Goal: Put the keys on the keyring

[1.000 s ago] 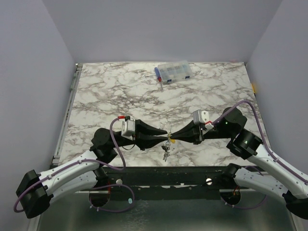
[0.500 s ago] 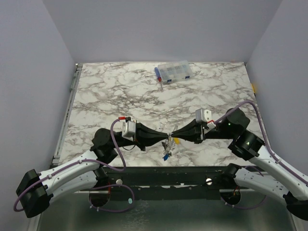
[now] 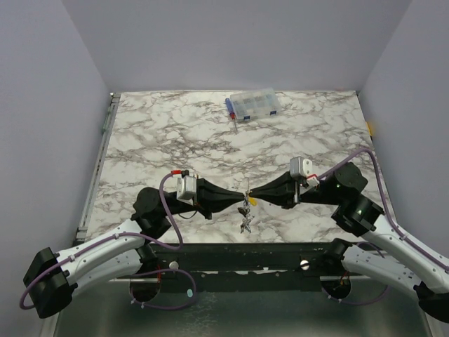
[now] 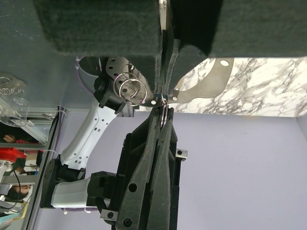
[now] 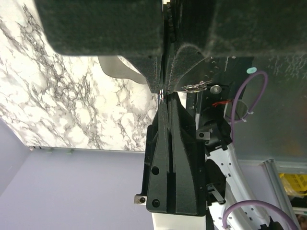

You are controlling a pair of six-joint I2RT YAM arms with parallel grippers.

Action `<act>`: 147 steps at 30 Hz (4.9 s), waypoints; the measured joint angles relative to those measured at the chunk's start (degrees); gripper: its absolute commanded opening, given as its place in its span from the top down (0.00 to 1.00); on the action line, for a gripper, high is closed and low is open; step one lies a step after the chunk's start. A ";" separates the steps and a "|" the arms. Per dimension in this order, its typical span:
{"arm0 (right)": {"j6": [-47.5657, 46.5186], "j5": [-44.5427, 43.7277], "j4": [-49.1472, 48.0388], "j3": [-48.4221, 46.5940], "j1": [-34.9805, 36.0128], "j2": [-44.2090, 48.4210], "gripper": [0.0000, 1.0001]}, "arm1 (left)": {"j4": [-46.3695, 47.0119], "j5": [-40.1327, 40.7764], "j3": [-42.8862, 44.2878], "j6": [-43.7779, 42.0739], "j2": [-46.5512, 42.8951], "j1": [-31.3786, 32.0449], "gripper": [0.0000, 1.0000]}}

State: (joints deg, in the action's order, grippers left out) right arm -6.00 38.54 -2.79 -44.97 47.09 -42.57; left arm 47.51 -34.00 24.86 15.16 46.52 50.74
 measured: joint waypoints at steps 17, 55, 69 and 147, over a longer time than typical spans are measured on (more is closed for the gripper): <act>1.25 5.46 -1.44 0.79 0.00 -2.19 0.99 | -2.62 0.61 0.00 -2.62 -1.79 -0.02 0.68; 1.88 10.08 -3.58 0.68 -0.59 -4.83 0.97 | -4.96 -1.60 0.09 -2.25 -1.25 -0.15 1.00; -6.54 4.70 14.56 -6.54 -0.15 -4.70 0.48 | -5.55 -0.83 0.09 -0.83 -1.49 -2.67 1.00; -14.10 -4.90 48.65 -25.38 2.47 -22.62 0.99 | -16.72 2.25 0.09 -6.60 -4.22 -2.91 0.73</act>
State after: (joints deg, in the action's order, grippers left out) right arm -20.10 33.65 45.87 -70.35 49.56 -65.19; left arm 30.79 -31.75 24.95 8.56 42.30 47.83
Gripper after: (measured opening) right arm 0.025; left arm 0.247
